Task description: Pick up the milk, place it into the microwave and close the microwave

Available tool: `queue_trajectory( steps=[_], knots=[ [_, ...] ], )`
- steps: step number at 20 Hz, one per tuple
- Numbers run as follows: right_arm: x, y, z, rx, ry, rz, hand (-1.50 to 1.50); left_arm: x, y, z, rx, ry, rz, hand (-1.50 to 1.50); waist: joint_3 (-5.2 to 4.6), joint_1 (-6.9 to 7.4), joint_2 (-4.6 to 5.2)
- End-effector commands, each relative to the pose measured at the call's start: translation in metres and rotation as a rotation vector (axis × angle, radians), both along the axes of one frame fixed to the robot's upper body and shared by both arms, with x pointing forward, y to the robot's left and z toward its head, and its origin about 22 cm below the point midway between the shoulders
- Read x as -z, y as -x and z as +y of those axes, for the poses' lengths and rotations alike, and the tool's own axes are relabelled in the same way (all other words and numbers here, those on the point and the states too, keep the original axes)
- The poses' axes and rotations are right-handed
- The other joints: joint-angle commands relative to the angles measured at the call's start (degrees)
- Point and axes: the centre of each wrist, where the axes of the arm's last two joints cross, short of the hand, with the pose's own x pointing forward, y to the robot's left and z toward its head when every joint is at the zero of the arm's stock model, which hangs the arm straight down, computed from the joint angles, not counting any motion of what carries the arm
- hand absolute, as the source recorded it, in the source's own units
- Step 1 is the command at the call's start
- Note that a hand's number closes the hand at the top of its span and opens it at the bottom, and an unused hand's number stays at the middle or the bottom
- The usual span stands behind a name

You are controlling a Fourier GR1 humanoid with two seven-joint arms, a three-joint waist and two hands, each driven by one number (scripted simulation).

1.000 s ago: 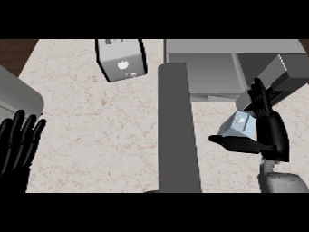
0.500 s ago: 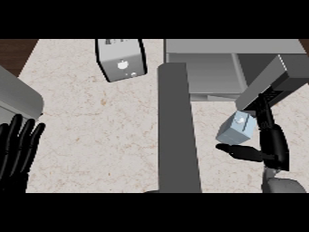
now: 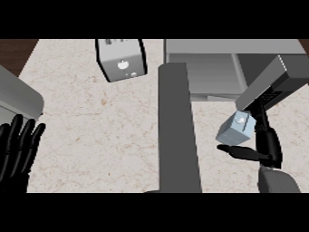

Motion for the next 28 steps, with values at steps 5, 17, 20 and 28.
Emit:
queue_trajectory(
  steps=[5,17,20,28],
  knots=[
    [0.034,0.007,-0.025,0.023,-0.002,0.03,-1.5,0.011,0.012,0.014,-0.02,-0.005,-0.018,-1.5,0.11,0.35,0.2],
    [0.057,0.009,-0.02,-0.137,0.088,-0.061,1.5,-0.007,0.015,0.007,-0.005,-0.01,-0.01,-1.5,0.13,0.19,0.18],
    [0.054,-0.004,-0.009,-0.229,-0.035,-0.104,1.5,0.002,0.014,0.004,0.013,0.001,0.005,-1.5,0.17,0.66,0.26],
    [0.032,0.002,0.015,-0.296,-0.093,-0.181,1.5,0.007,0.017,0.02,-0.026,-0.008,0.007,-1.5,0.03,-0.54,-0.09]
  ],
)
